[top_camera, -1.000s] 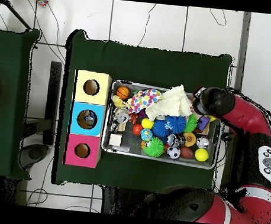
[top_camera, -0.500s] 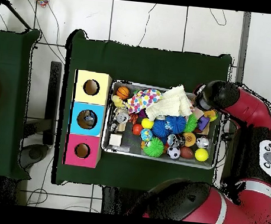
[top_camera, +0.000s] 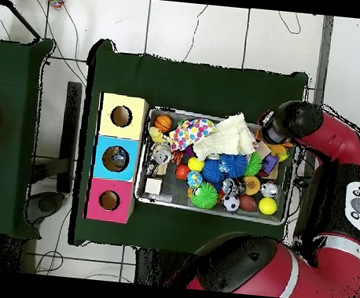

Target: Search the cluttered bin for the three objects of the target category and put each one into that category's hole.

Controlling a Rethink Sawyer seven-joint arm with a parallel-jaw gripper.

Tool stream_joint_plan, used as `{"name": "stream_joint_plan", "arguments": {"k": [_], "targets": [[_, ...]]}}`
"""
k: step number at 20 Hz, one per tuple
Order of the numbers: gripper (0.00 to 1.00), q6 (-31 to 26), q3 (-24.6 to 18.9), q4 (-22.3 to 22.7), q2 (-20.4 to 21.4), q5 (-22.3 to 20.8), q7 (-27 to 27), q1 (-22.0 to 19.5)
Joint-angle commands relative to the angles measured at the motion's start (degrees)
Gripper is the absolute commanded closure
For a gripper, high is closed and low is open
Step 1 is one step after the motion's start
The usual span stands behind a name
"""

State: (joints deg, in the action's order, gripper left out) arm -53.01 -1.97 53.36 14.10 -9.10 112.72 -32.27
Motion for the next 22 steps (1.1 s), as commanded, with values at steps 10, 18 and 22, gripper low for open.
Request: {"name": "stream_joint_plan", "arguments": {"k": [10, 18, 22], "targets": [[1.0, -7.6, -2.0, 10.3, 1.8, -3.5, -11.7, -2.9], [1.0, -11.9, -1.6, 6.4, 3.1, -4.7, -13.3, -3.1], [1.0, -11.4, -1.8, 6.1, 3.5, -5.2, -13.1, -3.1]]}}
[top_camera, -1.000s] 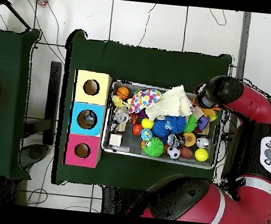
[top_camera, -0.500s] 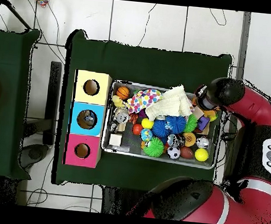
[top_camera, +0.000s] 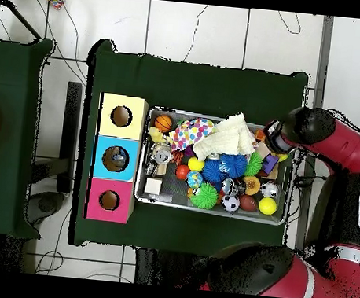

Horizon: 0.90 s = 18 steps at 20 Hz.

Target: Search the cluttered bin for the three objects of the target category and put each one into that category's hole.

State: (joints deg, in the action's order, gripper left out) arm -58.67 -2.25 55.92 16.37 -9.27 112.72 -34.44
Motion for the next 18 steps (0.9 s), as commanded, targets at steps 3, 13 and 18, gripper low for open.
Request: {"name": "stream_joint_plan", "arguments": {"k": [3, 13, 18], "targets": [[1.0, -1.2, -2.2, 3.7, -0.9, -5.6, -12.3, -1.4], [1.0, 10.4, -2.6, 1.7, -6.4, -9.2, -6.1, -1.4], [1.0, 10.8, -1.6, 0.4, -8.6, -10.5, -3.3, -0.3]]}}
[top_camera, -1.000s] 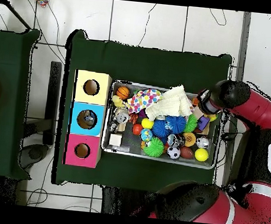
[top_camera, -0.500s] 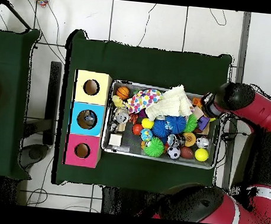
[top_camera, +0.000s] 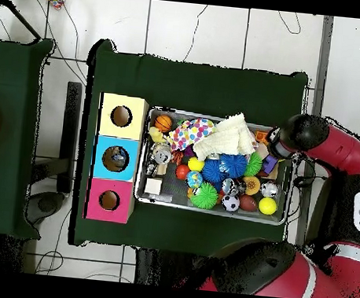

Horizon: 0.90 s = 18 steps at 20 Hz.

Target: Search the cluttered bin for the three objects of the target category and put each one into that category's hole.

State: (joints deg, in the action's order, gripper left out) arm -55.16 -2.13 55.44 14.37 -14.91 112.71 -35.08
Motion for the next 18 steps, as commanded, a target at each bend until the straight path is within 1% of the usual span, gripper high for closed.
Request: {"name": "stream_joint_plan", "arguments": {"k": [1, 6, 9, 10, 13, 18], "targets": [[1.0, 7.8, -1.6, 1.0, -6.9, -5.0, -2.8, 0.4], [1.0, 7.3, -2.2, -0.2, -8.5, -4.8, -2.7, 0.4], [1.0, 5.7, -2.7, 0.8, -8.8, -3.7, -2.3, 0.2], [1.0, 5.4, -2.7, 1.4, -8.7, -3.3, -1.9, 0.2], [1.0, 6.6, -3.4, 6.2, -8.1, -1.2, 1.3, 0.0], [1.0, 7.3, -4.1, 11.1, -8.3, 1.4, 4.9, 0.1]]}}
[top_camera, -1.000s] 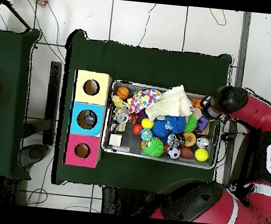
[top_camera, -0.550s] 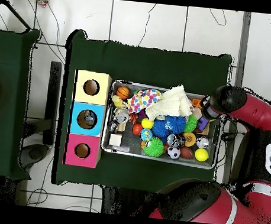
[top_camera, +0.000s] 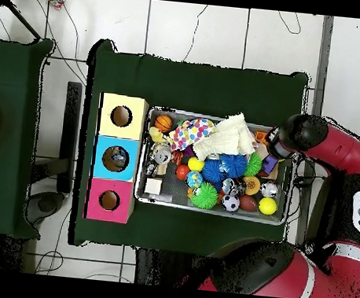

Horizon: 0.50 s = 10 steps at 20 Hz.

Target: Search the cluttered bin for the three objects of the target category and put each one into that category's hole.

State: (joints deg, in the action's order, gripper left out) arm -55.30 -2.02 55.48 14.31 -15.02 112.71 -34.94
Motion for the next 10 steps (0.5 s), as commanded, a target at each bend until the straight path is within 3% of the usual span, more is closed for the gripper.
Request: {"name": "stream_joint_plan", "arguments": {"k": [1, 7, 10], "targets": [[1.0, 6.6, -4.3, 11.6, -8.5, 2.1, 5.6, 0.1], [1.0, 7.6, -3.8, 15.2, -8.5, 4.8, 10.9, 1.3], [1.0, 8.6, -3.7, 15.7, -9.1, 5.9, 10.3, 1.3]]}}
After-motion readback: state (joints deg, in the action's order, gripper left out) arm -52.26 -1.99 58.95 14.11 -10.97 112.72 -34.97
